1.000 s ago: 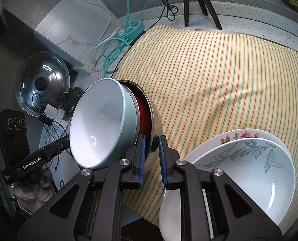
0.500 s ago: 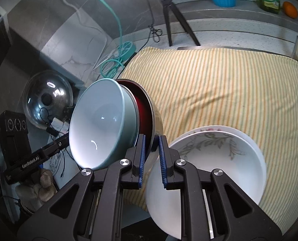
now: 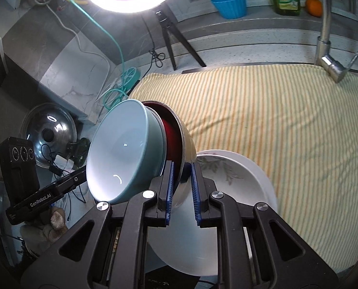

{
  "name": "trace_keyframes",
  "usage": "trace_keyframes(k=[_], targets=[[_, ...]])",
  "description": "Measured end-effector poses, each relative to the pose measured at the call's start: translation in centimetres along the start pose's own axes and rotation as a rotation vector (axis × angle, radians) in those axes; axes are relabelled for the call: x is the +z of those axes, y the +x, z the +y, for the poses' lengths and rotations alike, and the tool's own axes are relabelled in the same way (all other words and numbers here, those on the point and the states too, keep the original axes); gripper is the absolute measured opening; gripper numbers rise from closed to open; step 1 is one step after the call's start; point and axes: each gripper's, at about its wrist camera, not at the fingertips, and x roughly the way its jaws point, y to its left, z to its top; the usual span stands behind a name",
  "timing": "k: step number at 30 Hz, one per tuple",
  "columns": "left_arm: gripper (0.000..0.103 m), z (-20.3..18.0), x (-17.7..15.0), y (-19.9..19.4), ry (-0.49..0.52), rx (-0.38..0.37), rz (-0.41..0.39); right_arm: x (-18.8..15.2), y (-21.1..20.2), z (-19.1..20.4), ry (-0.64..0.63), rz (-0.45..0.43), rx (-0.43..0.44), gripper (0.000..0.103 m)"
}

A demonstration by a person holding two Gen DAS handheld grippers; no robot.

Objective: Organize plates and bowls
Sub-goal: 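Lower the pale blue bowl into the red bowl with both tools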

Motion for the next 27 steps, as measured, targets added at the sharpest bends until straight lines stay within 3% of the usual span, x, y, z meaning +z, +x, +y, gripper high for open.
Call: trace_keyframes(k=[10, 27], targets=[[0.014, -3.2, -1.8, 2.1, 0.018, -0.044, 0.077, -1.7, -2.2, -3.4, 0.046, 0.002, -0.026, 0.015], [0.015, -3.9, -3.6, 2.9, 0.027, -0.015, 0.139, -4.7, -1.6, -4.9, 0.067, 0.048, -0.019, 0.015]])
